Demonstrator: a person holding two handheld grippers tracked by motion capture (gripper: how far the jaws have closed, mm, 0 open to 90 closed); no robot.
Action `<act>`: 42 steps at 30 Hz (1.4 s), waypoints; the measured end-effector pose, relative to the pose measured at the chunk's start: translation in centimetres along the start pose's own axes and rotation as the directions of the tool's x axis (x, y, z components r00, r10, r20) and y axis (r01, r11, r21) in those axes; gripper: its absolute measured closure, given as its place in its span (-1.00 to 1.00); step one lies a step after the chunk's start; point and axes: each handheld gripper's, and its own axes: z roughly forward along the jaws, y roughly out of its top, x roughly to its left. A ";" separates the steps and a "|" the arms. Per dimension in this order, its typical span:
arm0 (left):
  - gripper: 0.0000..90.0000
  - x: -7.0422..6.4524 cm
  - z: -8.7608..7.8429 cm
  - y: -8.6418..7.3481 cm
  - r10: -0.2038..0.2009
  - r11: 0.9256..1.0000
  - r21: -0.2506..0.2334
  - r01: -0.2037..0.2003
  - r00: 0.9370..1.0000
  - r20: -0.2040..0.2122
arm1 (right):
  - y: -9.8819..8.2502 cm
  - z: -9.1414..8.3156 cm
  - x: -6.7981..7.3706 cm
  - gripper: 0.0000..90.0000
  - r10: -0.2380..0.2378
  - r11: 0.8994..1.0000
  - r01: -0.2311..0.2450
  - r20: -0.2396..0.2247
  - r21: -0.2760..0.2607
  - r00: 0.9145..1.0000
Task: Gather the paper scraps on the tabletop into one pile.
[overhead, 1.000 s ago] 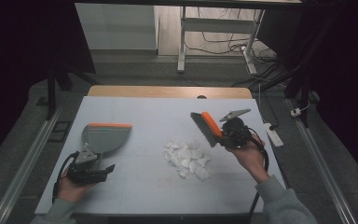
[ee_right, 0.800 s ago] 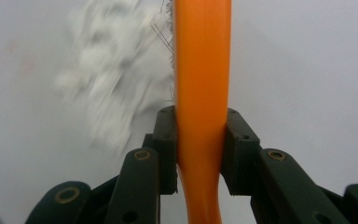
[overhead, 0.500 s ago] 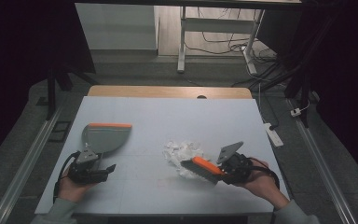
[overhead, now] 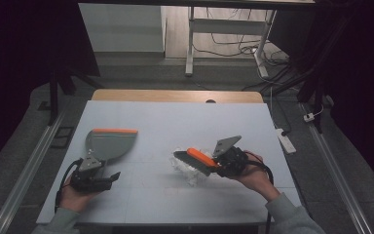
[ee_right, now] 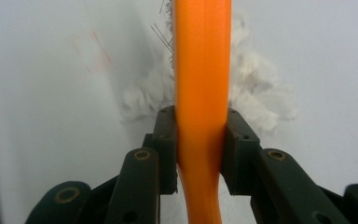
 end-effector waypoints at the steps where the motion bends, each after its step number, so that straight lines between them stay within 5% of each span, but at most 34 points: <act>1: -0.38 0.0 0.0 0.0 0.001 1.000 0.000 -0.001 1.000 0.001 | 0.0 -0.7 0.0 0.56 0.006 1.000 -0.006 0.008 -0.018 1.000; 6: -0.38 -0.2 0.0 0.2 0.008 1.000 0.000 -0.008 1.000 0.001 | -0.4 -3.0 -0.6 0.56 0.051 0.997 -0.047 0.075 -0.055 0.996; 12: -0.38 -0.1 0.0 0.1 0.004 1.000 -0.004 -0.004 1.000 0.001 | -1.8 -2.8 -1.7 0.56 0.144 0.989 -0.138 0.133 -0.049 0.981; 18: -0.38 -0.1 0.0 0.2 0.002 1.000 -0.008 -0.002 1.000 0.000 | -3.9 -2.9 -2.7 0.56 0.242 0.970 -0.233 0.174 -0.069 0.955; 24: -0.38 -0.3 -0.1 0.3 0.007 1.000 -0.016 -0.007 1.000 0.001 | -5.9 -3.3 -3.0 0.56 0.290 0.957 -0.277 0.202 -0.088 0.936; 30: -0.38 -0.4 -0.2 0.4 0.014 1.000 -0.028 -0.014 1.000 0.002 | -8.0 -3.5 -2.8 0.56 0.390 0.920 -0.370 0.220 -0.130 0.894; 37: -0.38 -0.6 -0.6 0.4 0.022 0.999 -0.048 -0.022 1.000 0.004 | -9.9 -4.6 -1.8 0.56 0.423 0.903 -0.383 0.262 -0.193 0.867; 42: -0.38 -0.9 -0.7 0.5 0.031 0.998 -0.055 -0.031 0.999 0.007 | -11.2 -5.2 -1.4 0.56 0.432 0.898 -0.381 0.277 -0.220 0.858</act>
